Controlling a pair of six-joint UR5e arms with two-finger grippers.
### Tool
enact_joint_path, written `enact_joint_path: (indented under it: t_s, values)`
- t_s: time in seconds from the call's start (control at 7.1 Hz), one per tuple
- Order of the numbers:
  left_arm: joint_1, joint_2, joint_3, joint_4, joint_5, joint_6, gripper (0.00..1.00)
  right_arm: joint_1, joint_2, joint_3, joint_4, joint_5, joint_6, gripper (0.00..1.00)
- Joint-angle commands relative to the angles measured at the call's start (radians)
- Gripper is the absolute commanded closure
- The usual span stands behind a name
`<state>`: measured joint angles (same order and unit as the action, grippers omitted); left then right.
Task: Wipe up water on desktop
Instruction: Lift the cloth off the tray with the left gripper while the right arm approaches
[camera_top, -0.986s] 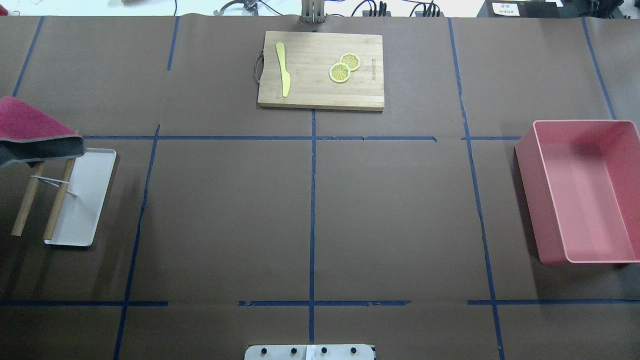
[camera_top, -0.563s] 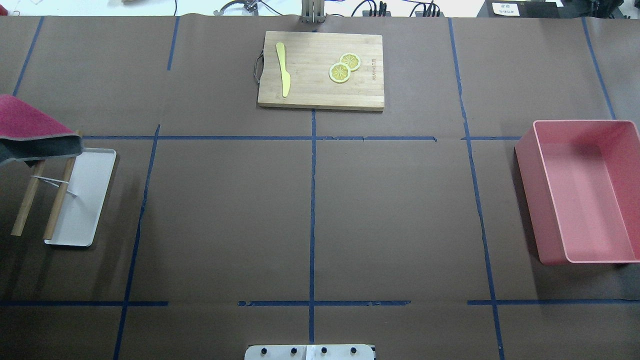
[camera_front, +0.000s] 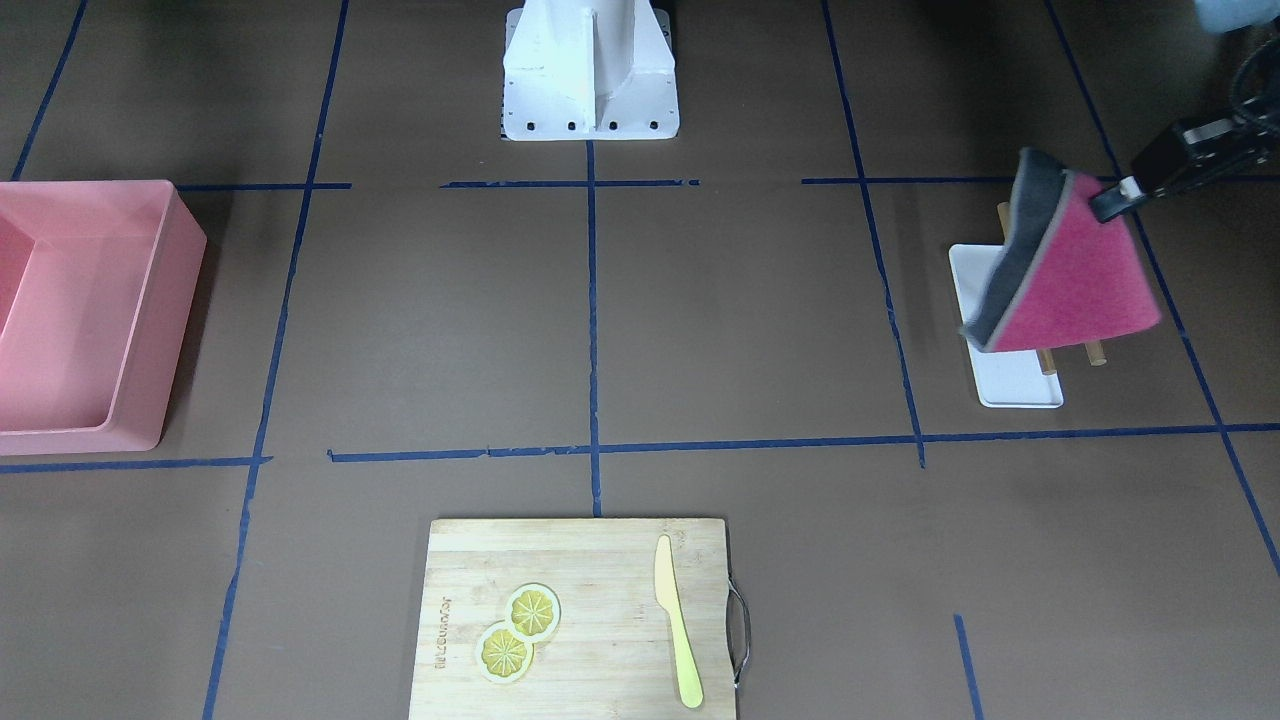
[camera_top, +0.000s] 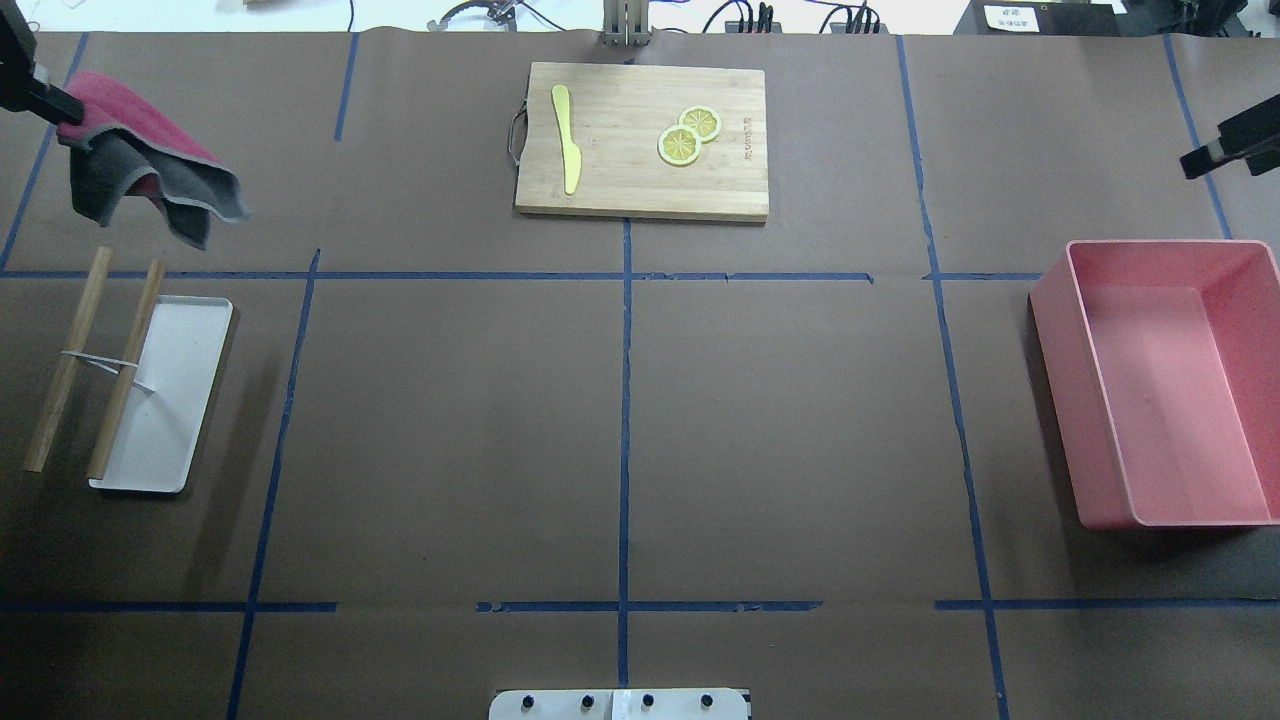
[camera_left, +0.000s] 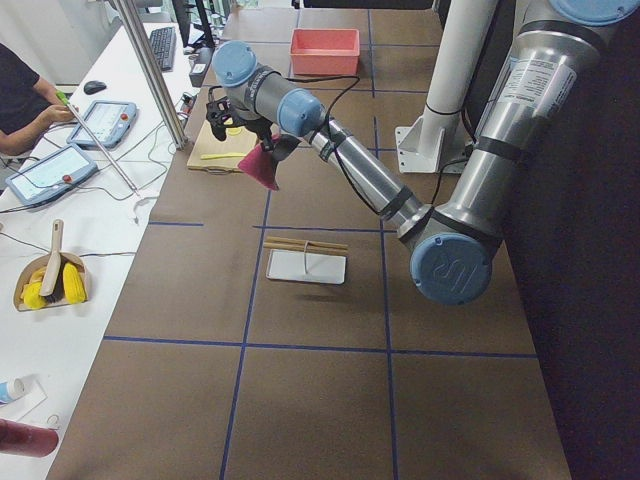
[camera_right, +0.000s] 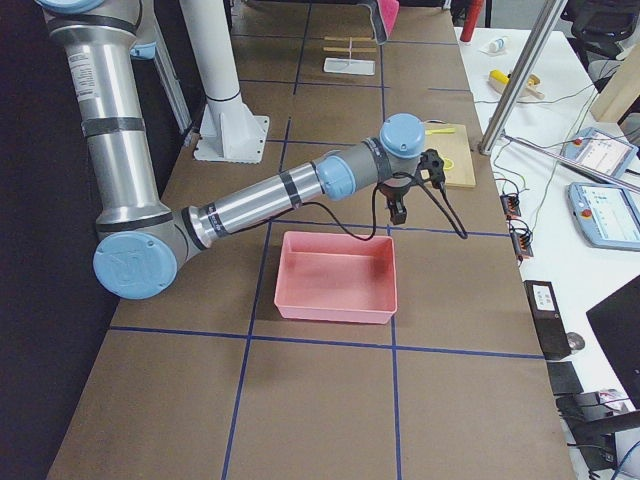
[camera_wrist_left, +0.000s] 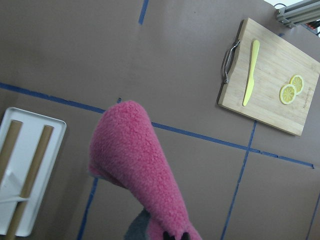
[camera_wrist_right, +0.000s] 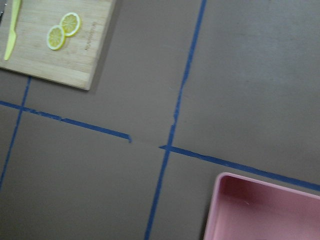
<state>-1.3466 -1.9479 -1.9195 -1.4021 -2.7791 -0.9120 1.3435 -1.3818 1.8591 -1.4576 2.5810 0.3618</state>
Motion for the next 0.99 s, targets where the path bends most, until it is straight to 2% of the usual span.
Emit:
enact_joint_path:
  t_s: [0.0,0.14,0.28,0.42,0.56,0.7,0.85]
  values:
    - [0.049,-0.02,0.054,-0.139,-0.053,-0.161,1.0,-0.151,0.099,0.011,0.199,-0.065,0.278,0.0]
    - [0.066,-0.054,0.086,-0.194,-0.051,-0.251,1.0,-0.241,0.157,0.015,0.25,-0.182,0.38,0.0]
    - [0.078,-0.075,0.109,-0.228,-0.047,-0.29,1.0,-0.304,0.187,0.015,0.287,-0.24,0.437,0.0]
    - [0.081,-0.08,0.105,-0.236,-0.025,-0.294,1.0,-0.379,0.225,0.025,0.315,-0.357,0.442,0.0]
    - [0.127,-0.08,0.112,-0.34,0.007,-0.295,1.0,-0.488,0.246,0.053,0.319,-0.512,0.465,0.0]
    - [0.183,-0.08,0.109,-0.424,0.085,-0.344,1.0,-0.563,0.253,0.077,0.319,-0.612,0.465,0.0]
    - [0.204,-0.08,0.118,-0.515,0.114,-0.369,1.0,-0.613,0.256,0.098,0.319,-0.677,0.465,0.0]
